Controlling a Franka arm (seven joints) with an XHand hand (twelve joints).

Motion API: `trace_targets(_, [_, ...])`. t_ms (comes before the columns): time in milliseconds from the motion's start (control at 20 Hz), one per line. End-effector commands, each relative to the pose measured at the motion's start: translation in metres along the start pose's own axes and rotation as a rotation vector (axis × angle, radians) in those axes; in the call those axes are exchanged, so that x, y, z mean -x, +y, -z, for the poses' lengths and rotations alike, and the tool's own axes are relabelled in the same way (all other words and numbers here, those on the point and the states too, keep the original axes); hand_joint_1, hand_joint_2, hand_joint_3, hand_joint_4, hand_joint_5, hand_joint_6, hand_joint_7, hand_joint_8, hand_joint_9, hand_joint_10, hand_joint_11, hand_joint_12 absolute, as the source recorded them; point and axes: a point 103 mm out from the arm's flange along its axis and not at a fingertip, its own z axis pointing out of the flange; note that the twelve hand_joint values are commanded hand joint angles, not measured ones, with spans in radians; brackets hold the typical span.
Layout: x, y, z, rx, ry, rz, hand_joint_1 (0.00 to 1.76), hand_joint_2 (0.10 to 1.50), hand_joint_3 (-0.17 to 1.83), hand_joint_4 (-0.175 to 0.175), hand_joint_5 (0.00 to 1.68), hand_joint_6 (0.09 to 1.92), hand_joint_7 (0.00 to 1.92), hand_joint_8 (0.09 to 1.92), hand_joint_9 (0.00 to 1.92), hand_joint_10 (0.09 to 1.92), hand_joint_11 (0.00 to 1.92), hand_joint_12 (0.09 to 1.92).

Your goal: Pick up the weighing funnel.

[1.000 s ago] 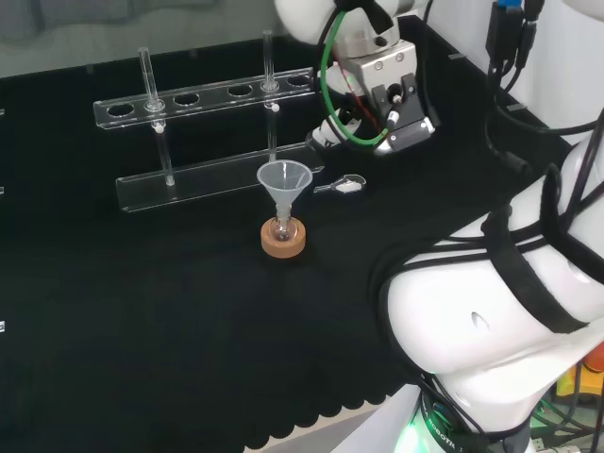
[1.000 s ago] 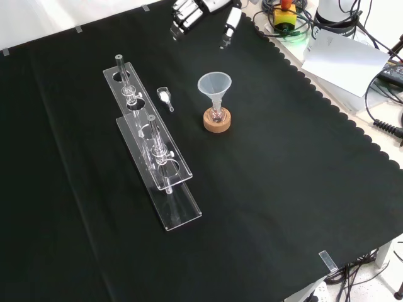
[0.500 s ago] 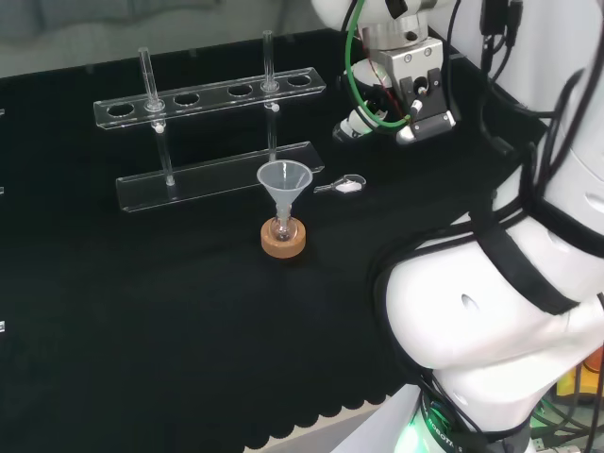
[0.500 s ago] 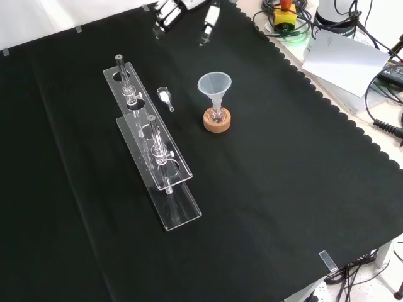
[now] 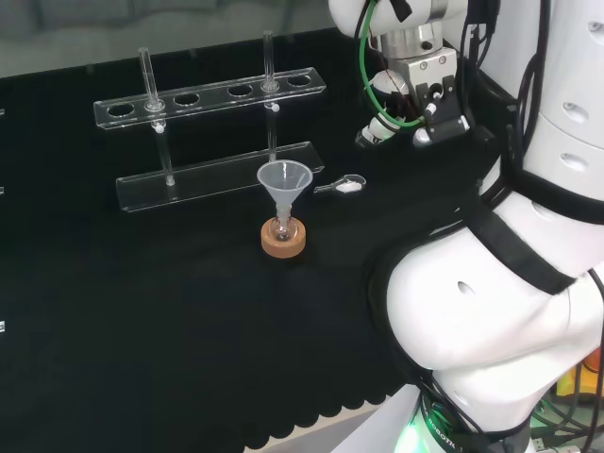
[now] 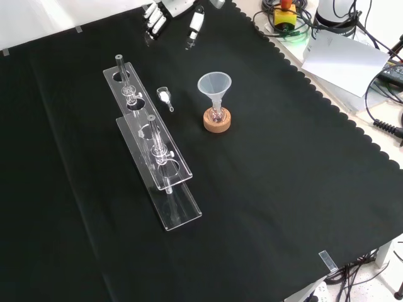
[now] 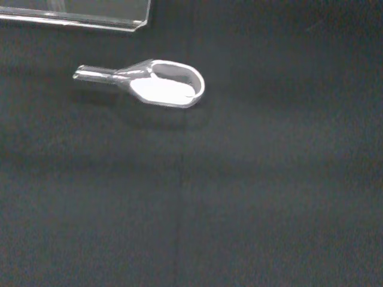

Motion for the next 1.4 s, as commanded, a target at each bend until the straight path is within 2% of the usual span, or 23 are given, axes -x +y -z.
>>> trace_targets(50, [0.02, 0.061, -0.039, 0.009, 0.073, 0.029, 0.72, 0.99, -0.17, -0.07, 0.46, 0.09, 0.32, 0.7, 0.53, 0.64, 0.31, 1.37])
trace_targets(500, [0.011, 0.081, -0.063, -0.026, 0.085, 0.049, 0.74, 0.98, -0.17, -0.068, 0.49, 0.09, 0.35, 0.7, 0.56, 0.63, 0.34, 1.36])
trace_targets(1400, [0.003, 0.087, -0.091, -0.053, 0.076, 0.093, 0.79, 0.97, -0.17, -0.056, 0.56, 0.09, 0.37, 0.7, 0.58, 0.62, 0.36, 1.35])
